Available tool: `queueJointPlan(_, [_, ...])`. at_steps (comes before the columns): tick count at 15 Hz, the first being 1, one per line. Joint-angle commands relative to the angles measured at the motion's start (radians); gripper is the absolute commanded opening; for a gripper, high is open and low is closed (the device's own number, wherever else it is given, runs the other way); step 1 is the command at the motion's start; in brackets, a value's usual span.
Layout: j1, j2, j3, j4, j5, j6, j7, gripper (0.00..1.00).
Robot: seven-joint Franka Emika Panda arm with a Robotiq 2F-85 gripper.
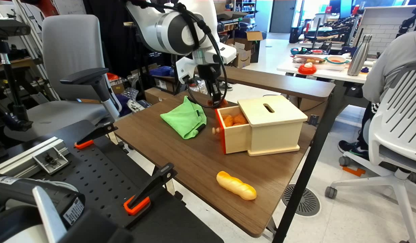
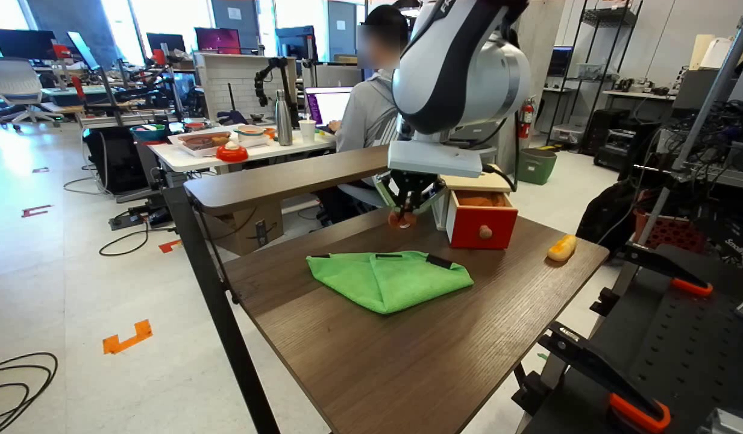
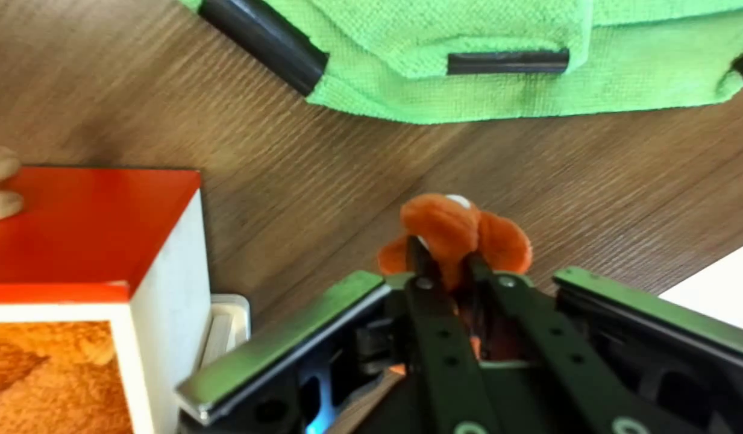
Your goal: Open the drawer, pick up the toy and put it in the drawer
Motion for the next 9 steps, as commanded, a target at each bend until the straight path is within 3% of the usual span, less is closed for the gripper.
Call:
queueJointPlan(1, [-0.013, -0.18, 0.009, -0.214, -0.013, 0.031, -0.06, 0.03])
queueJointPlan(6, [-0.067, -0.358, -0.001, -0.396, 0.009, 0.095, -0.091, 0.03])
queueJointPlan(9, [-0.151, -0.417, 0.037, -0.433, 0.08, 0.12, -0.084, 0.03])
